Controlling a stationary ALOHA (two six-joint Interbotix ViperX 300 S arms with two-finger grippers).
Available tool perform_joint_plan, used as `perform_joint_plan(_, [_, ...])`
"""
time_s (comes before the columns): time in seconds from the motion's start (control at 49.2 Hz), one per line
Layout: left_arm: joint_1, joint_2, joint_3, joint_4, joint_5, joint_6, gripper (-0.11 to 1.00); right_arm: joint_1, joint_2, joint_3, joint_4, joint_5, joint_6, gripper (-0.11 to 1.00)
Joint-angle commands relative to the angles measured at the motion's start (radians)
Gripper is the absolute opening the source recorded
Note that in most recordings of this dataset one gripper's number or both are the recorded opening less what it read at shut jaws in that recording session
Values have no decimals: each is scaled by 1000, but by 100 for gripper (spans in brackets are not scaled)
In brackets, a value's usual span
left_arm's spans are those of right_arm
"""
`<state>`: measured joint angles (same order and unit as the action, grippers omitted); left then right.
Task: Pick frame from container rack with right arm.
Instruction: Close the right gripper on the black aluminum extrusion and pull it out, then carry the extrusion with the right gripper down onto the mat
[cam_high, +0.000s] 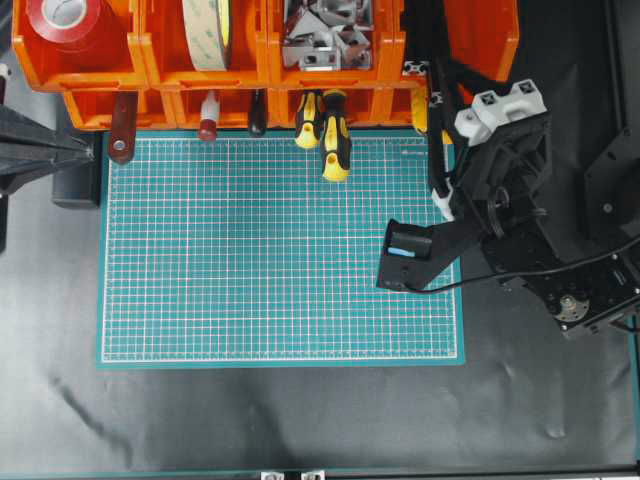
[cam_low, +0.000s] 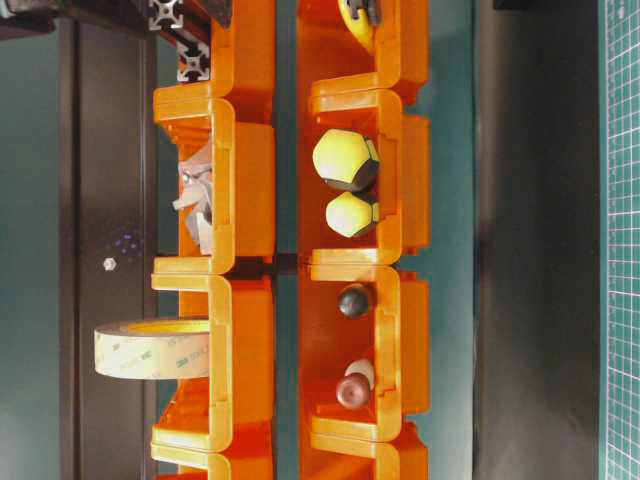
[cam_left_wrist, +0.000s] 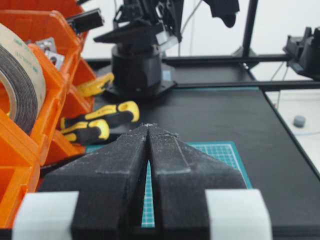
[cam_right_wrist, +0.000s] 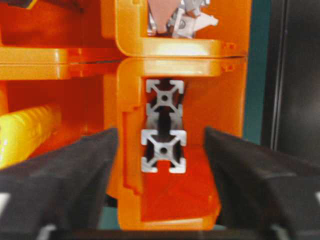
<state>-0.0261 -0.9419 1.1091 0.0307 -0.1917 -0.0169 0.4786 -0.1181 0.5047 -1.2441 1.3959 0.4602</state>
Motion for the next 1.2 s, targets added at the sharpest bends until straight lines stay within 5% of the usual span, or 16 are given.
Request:
perform_joint_plan(0.0, [0,3,-28,3,-5,-5,0,3,-5,-14,-5,-5,0,58])
perform_joint_plan(0.163, [-5,3,-28,3,-6,-5,0,12,6,-28,-5,23,0,25])
perform_joint_plan(0.569, [-9,3,-28,2,-5,-3,0,100,20,-120,-12,219,-46,25])
perform_joint_plan(0.853, [-8,-3,-28,3,-5,-3,0,273,28,-247,-104,341,-97,25])
perform_joint_plan(1.179, [-8,-26,-32,3,-5,-3,0,416,179,-448,-103,210,-117,25])
